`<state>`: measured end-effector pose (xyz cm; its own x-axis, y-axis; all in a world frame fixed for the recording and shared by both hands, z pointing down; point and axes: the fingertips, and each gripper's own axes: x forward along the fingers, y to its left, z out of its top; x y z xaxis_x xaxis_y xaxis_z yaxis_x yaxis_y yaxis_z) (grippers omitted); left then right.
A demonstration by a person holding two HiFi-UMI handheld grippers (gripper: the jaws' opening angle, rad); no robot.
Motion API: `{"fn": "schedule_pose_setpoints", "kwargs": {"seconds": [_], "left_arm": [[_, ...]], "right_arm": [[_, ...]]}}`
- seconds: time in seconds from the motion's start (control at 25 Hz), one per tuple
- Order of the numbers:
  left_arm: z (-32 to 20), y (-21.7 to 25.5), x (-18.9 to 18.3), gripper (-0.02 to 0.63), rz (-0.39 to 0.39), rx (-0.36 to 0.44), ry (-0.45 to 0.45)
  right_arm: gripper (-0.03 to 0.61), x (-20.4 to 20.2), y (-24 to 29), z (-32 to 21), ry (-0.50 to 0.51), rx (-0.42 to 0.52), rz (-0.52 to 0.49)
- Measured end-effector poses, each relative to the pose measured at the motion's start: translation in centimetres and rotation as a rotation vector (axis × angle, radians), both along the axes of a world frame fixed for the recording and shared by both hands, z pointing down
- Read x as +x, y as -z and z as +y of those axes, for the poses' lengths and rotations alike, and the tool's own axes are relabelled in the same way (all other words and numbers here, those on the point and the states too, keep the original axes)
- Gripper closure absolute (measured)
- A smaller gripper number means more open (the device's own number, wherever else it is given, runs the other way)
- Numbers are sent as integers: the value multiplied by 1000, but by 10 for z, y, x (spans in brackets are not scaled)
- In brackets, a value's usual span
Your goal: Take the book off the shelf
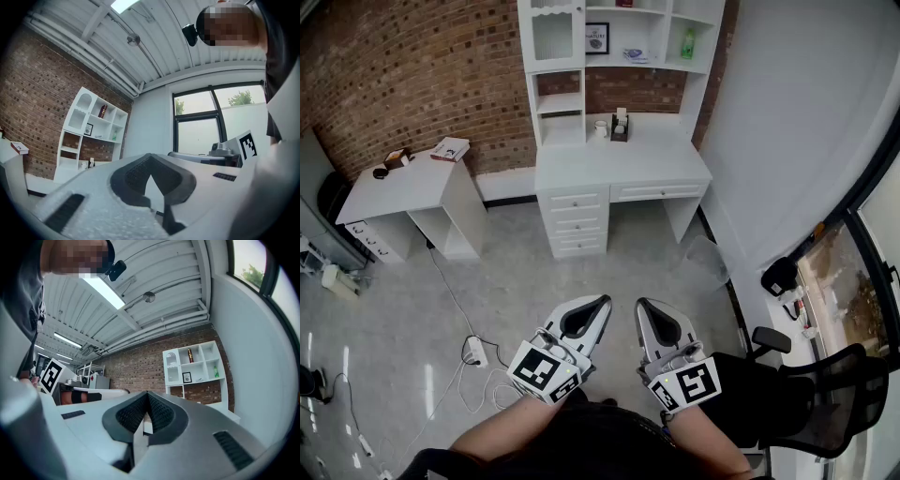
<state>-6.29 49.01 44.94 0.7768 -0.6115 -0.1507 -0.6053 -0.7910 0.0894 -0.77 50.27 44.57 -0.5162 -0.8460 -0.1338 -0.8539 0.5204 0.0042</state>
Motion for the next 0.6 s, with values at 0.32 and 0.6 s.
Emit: {"fn": "schedule_pose_setpoints", "kwargs": {"seconds": [0.32, 0.6], "left_arm": [[-22, -2, -11, 609, 11, -5, 4], [-57, -6, -33, 609, 19, -9, 9]], "right_arm": [[566, -13, -2, -19, 3, -12, 15], [566, -36, -8, -53, 10, -19, 36]]}}
